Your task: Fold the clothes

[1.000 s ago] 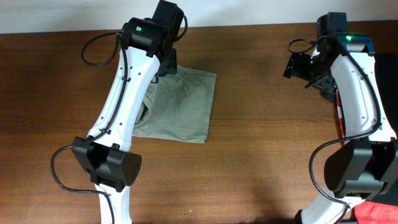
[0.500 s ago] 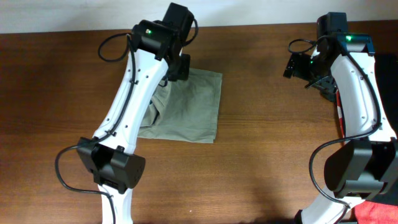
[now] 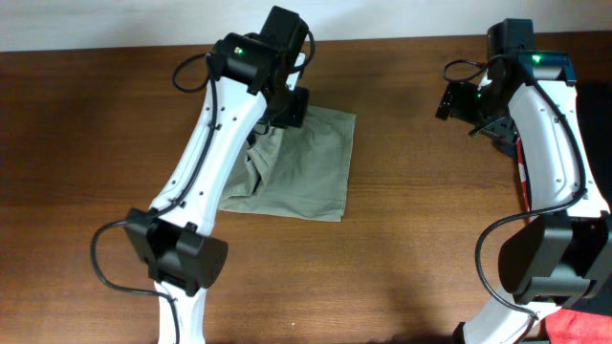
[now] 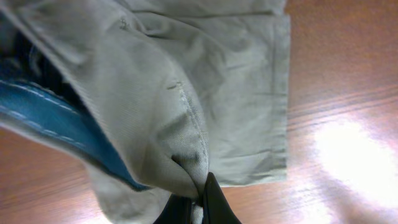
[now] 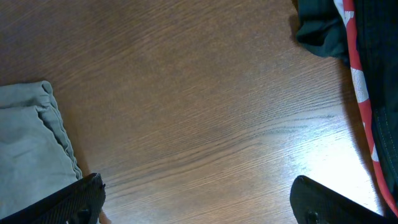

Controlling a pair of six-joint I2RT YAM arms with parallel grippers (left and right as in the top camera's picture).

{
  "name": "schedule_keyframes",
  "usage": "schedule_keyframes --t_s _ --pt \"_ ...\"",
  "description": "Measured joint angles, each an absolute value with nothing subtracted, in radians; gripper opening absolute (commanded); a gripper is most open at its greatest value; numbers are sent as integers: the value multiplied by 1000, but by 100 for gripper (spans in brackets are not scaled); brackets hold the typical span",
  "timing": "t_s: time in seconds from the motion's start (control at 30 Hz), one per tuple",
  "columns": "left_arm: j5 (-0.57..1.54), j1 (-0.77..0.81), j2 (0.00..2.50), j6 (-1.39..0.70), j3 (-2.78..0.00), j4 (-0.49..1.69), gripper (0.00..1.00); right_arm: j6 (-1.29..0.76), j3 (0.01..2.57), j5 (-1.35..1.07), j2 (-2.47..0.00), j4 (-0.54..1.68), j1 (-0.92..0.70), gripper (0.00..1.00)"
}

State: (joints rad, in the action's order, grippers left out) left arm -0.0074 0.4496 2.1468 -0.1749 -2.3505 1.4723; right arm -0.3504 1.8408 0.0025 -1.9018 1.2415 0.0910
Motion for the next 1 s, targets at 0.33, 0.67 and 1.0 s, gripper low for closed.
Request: schedule_keyframes --t_s 0.33,0.67,1.0 --pt "182 453 2311 -120 -2350 1468 0 -350 1841 2 -1902 1242 91 99" --pt "214 489 2350 -55 -2350 1454 9 -344 1841 2 -1902 1242 91 99" --pt "223 509 2350 -45 -2350 1425 13 -344 1841 2 -1902 1242 91 99"
